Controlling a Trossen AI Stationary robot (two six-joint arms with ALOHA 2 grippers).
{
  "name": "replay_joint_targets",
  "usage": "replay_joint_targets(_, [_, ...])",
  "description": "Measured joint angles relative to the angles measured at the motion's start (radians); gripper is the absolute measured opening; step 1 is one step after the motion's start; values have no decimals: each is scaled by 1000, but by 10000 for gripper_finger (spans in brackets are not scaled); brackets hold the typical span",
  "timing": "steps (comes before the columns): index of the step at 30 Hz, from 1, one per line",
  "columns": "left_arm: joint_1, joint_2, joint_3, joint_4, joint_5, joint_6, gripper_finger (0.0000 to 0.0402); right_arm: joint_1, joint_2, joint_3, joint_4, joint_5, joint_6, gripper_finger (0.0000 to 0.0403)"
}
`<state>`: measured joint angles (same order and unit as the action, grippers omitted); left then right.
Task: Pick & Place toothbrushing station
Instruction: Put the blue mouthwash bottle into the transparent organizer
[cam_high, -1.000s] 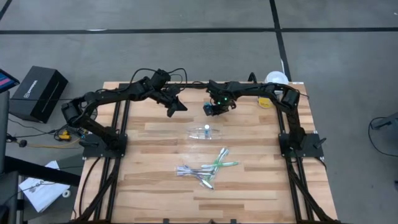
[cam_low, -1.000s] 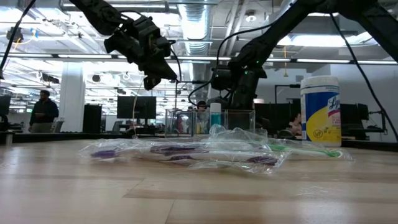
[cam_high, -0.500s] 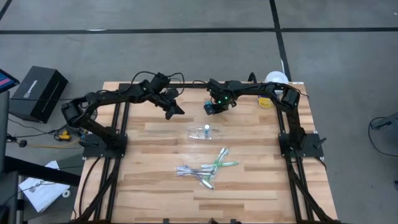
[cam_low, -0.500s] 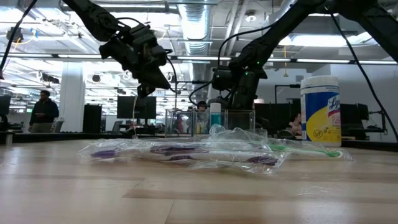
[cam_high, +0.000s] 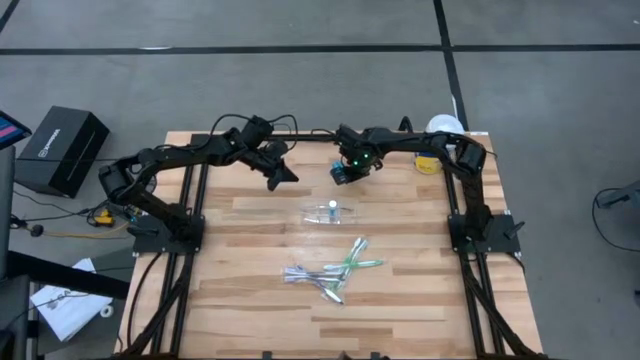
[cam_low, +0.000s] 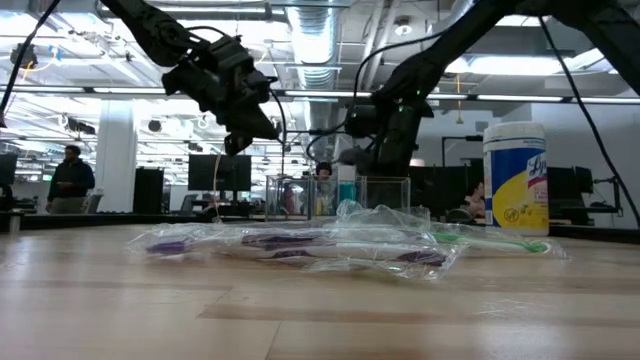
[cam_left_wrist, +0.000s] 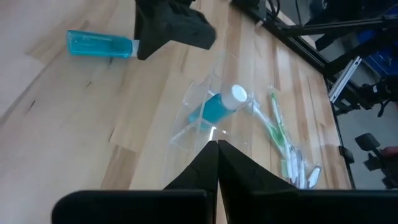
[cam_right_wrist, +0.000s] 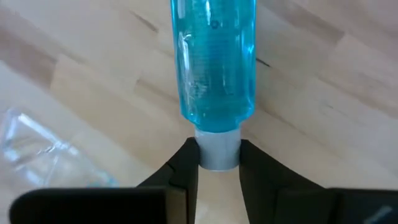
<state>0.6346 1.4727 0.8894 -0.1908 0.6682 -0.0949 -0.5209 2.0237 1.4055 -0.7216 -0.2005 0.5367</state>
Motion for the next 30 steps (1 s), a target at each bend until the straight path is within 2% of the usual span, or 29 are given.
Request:
replay_joint_targets(4, [0,0,0,73,0,-20,0,-6,-53,1,-69,-27,-50,78])
replay_joint_targets(8, [-2,0,42,94,-3,-20,0,-6,-96,67,-226,-38,-133,78])
replay_joint_targets(15, [-28,0,164,98,-92,60,0,-4,-108,328,-561,-87,-345,77])
replay_joint_targets(18, [-32,0,187,93,-145,97,0,-4,-108,441,-649,-95,-379,77])
replay_joint_targets(26, [-107,0,262,95,-299,361,0,-64,-108,663,-733,-222,-373,77])
replay_joint_targets(30, [-160,0,304,94,-436,599,8,-86,-108,705,-765,-244,-363,78])
